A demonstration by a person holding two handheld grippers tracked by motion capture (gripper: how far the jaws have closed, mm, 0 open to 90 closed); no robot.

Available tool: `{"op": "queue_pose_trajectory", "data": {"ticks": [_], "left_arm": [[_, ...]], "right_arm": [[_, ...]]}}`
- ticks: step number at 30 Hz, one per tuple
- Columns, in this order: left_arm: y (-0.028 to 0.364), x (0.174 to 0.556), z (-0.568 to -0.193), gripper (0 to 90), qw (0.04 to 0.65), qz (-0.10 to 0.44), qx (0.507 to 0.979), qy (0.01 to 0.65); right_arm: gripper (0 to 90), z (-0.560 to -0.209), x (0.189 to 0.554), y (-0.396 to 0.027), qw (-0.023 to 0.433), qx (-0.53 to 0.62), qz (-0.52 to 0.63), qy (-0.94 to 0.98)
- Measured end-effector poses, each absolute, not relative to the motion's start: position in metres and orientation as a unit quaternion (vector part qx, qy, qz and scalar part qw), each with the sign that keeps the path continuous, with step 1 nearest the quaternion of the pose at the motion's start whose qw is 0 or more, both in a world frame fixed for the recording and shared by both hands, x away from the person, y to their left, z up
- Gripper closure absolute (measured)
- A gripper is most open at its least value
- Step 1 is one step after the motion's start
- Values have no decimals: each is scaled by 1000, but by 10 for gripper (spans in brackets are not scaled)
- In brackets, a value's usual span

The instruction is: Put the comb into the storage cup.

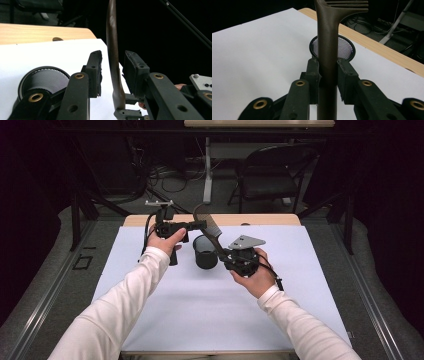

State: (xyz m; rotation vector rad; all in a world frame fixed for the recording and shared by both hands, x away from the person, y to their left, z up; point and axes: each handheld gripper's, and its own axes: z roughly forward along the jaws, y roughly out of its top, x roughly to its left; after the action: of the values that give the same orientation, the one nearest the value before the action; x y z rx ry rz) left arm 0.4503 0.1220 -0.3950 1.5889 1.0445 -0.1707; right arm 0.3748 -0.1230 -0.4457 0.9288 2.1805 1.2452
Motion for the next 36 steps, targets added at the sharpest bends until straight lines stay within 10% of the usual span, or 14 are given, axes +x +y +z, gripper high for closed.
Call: {"op": "queue_pose_trajectory", "data": {"ticks": [36], "left_arm": [[127,453,-402,829,591,-126,636,480]], "right_arm": [[732,-447,374,-118,223,335,455,795]]}}
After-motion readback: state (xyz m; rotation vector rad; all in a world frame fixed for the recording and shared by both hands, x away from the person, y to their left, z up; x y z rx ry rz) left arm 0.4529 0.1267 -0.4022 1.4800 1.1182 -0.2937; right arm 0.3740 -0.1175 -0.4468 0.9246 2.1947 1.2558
